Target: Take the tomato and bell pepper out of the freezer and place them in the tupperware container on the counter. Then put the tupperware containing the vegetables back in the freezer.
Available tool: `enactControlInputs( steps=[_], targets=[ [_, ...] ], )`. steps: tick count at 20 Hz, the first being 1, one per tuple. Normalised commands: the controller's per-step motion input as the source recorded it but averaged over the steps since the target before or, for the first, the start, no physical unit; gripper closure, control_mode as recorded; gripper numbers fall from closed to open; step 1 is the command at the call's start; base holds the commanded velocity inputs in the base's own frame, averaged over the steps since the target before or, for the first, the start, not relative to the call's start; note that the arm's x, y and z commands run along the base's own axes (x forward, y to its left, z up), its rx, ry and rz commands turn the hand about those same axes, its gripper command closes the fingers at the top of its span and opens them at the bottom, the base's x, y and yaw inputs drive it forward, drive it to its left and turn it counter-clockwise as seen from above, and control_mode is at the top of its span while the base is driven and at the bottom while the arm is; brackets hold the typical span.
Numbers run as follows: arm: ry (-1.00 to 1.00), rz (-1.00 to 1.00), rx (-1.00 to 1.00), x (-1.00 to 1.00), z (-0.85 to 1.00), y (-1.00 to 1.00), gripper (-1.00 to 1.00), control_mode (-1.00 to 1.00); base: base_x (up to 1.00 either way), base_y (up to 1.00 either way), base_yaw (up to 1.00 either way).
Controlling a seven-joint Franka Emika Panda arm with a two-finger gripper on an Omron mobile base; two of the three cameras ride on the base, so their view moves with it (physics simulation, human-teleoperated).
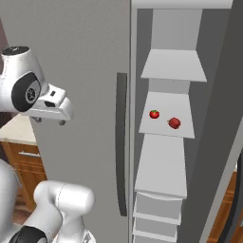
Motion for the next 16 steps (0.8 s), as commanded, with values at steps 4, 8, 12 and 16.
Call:
enactControlInputs(
  steps=[4, 8, 12, 16],
  targets=[
    [0.00, -0.04, 0.00, -0.71, 0.00, 0.00, -1.00, -1.00, 0.00, 0.00, 0.00],
    [0.00, -0.05, 0.00, -0.48, 0.00, -0.15, -1.00, -1.00, 0.00, 0.00, 0.00],
    [0.00, -0.05, 0.00, -0.49, -0.04, -0.26, -1.00, -1.00, 0.00, 0.00, 0.00],
    [0.00, -0.02, 0.00, -0.36, -0.05, -0.21, -1.00, -1.00, 0.00, 0.00, 0.00]
  ],
)
